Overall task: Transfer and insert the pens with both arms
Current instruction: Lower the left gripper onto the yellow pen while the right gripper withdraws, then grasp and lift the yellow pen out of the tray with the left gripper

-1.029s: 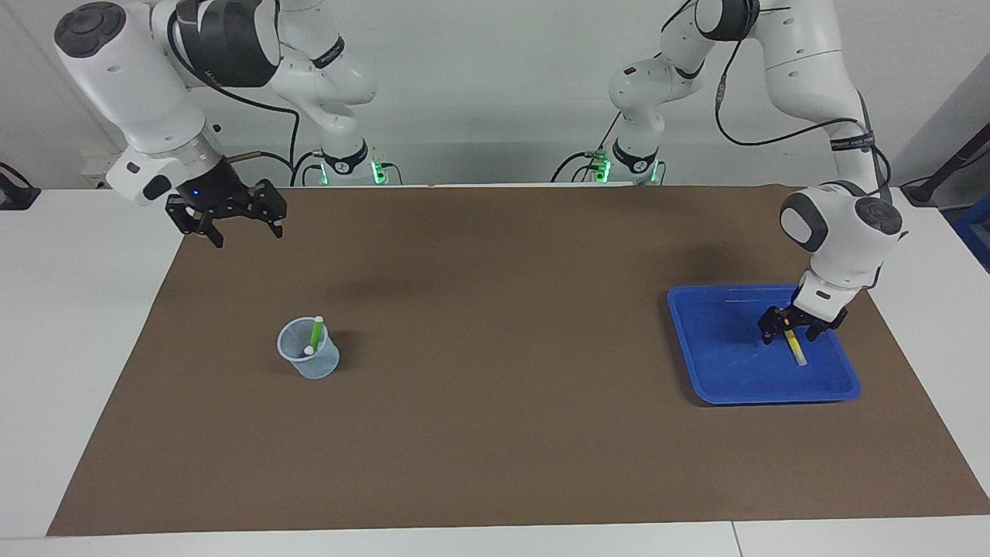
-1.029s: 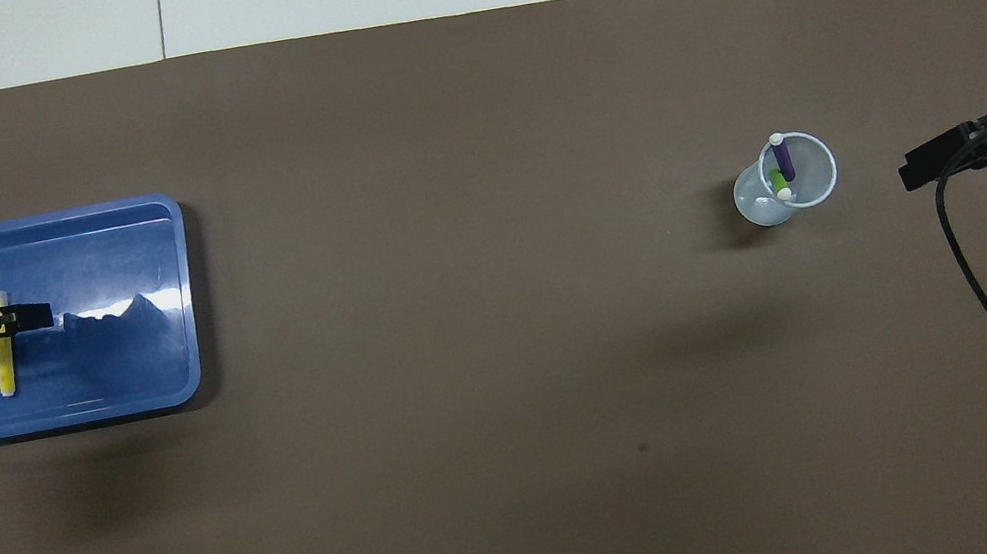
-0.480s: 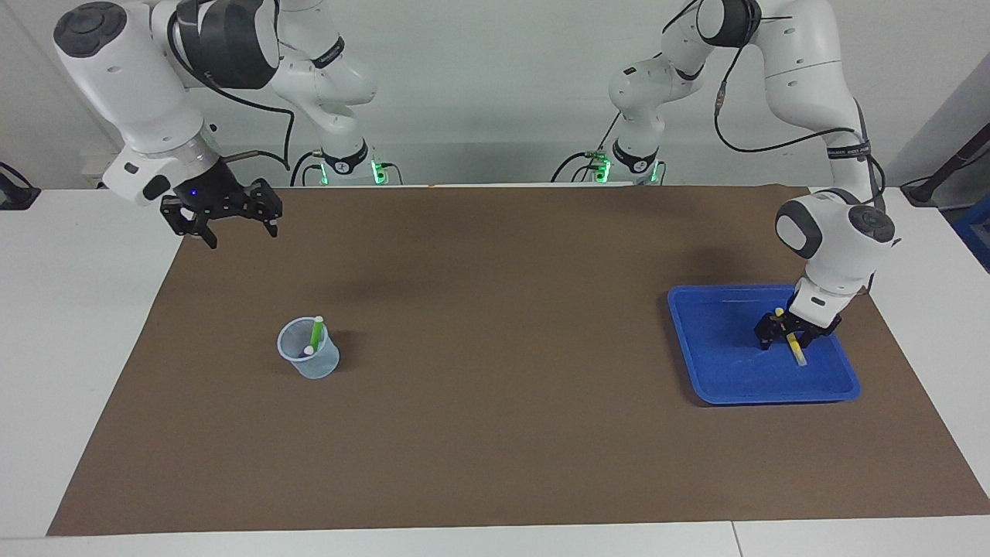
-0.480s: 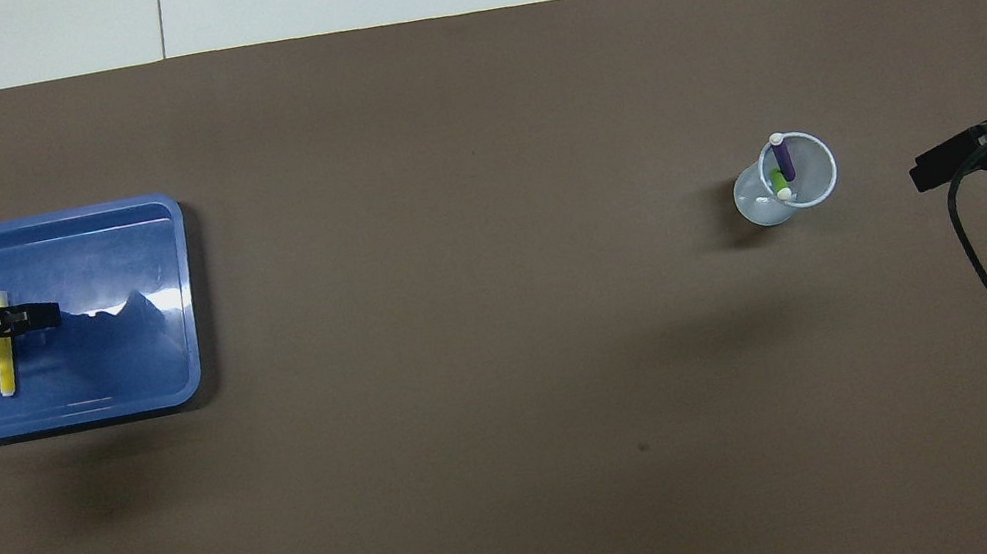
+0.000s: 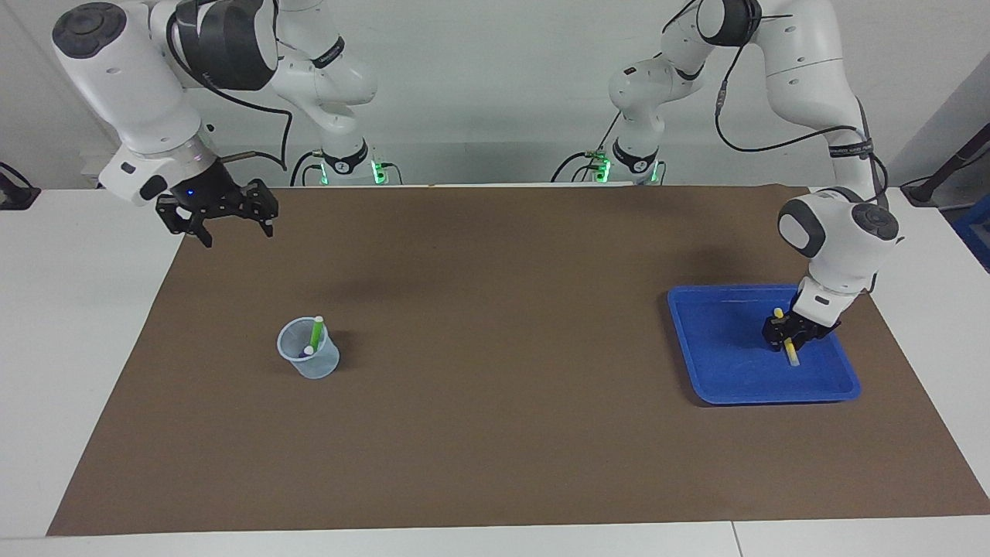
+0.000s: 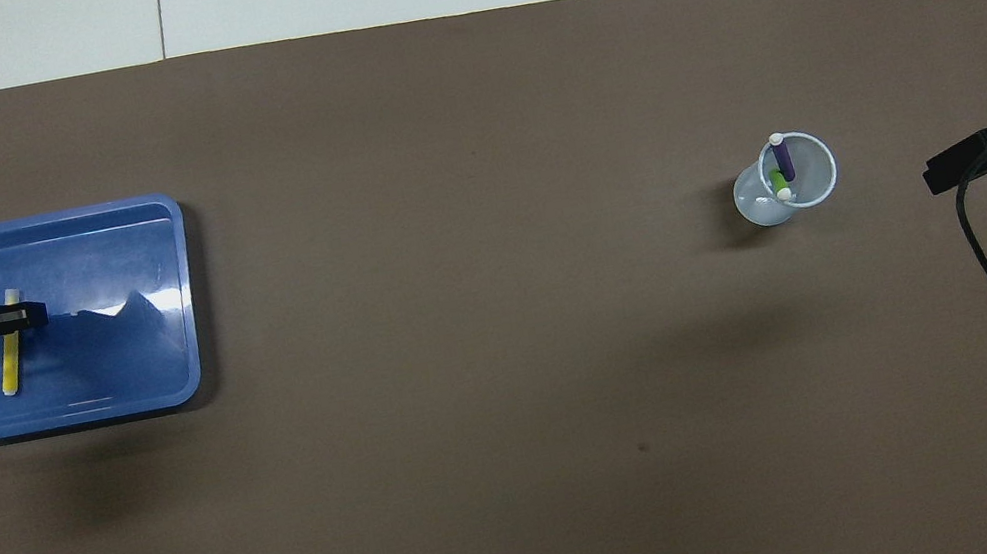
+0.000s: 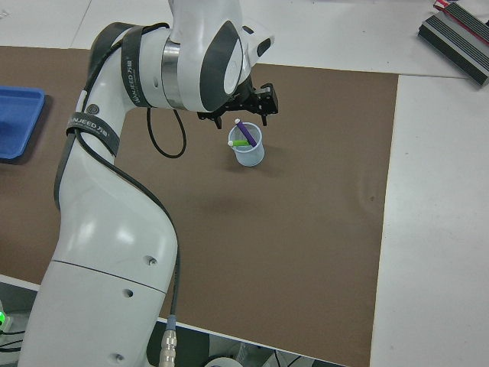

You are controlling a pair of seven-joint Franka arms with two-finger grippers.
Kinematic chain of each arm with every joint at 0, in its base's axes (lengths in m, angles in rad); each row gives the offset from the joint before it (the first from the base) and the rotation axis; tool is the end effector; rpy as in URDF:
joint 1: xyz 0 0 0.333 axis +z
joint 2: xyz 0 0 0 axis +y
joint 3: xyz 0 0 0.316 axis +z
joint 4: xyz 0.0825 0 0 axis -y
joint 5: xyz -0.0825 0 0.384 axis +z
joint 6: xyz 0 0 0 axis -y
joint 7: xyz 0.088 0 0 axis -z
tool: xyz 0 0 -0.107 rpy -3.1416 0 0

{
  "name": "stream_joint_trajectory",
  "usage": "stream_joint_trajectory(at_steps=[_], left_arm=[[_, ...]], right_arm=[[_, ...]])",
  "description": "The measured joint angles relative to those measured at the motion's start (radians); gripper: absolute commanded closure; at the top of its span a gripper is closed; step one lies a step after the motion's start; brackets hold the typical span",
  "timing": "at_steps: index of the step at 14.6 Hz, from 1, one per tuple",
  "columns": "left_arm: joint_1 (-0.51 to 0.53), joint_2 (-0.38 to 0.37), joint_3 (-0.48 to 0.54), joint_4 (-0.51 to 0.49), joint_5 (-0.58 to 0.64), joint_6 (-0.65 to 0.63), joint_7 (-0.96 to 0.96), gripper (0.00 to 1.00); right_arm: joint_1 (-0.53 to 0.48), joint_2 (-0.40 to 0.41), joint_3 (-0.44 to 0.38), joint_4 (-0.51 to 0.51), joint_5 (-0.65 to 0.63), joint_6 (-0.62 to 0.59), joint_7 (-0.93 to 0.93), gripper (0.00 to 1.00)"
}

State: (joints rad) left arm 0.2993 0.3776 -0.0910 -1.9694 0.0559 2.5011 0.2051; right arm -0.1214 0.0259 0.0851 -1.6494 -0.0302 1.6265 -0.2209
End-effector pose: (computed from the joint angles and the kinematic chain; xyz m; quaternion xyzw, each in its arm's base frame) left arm 0.6144 0.1323 0.2949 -0.9968 0.0150 -0.0759 0.0179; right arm 0.5633 -0.0241 0.5777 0.9952 0.0933 -0.0259 0.0107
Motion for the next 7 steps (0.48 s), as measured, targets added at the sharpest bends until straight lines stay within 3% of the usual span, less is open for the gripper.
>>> stream_joint_trajectory(at_steps=[2,3,7], left_arm=[[0.001,-0.002,0.001,0.004,0.000,-0.002,0.000,0.85],[0.001,-0.001,0.000,0.005,0.000,-0.004,0.000,0.94],[0.001,-0.002,0.000,0.013,0.001,-0.019,0.000,1.00]], right_arm=[[-0.004,0.000,0.000,0.000,-0.008,-0.011,0.000,0.00],[-0.007,0.000,-0.001,0.001,-0.009,-0.014,0.000,0.00],[-0.026,0.000,-0.001,0.001,-0.009,-0.020,-0.004,0.00]])
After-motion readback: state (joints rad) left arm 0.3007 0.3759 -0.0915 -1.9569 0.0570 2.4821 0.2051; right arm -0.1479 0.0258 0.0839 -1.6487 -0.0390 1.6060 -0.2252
